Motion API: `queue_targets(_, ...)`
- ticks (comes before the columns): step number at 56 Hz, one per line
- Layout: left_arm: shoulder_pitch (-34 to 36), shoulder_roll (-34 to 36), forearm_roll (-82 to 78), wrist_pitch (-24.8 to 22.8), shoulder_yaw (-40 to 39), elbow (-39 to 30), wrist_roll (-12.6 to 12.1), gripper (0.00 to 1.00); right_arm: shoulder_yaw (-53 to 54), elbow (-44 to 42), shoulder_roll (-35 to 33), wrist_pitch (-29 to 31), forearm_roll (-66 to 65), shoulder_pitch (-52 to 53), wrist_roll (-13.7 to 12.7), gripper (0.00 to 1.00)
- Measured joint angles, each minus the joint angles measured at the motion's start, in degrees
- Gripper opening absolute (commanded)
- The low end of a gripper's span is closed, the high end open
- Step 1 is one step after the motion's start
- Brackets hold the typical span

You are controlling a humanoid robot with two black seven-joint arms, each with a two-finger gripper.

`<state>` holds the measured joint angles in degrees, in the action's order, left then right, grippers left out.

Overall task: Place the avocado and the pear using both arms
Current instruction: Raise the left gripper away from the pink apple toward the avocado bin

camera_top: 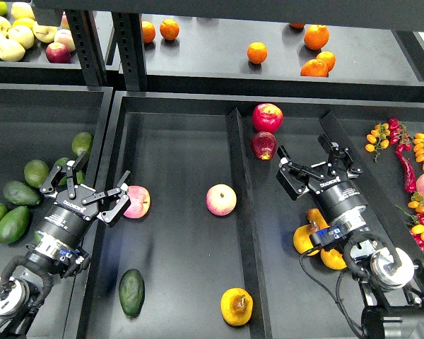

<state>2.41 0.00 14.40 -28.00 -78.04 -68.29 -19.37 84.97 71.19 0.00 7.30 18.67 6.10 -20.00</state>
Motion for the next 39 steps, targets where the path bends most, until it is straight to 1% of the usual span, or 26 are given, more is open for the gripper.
queue_targets(24,1.75,0.0,-1.45,0.0,0.61,2.01,-0.23,1.0,0.02,0.19,0.0,0.08,0.05,-0.66,-0.03,1.0)
queue_targets(32,2.97,0.0,-6.52,0.0,0.93,2.98,-0.31,1.0,0.02,0.19,0.0,0.08,0.04,-0.73,-0.04,1.0)
queue_targets(39,4.99,0.07,-12.34,0.0,2.76,5.41,-0.45,1.0,0.07,0.19,0.0,0.08,-0.03,-0.74,-0.04,1.0)
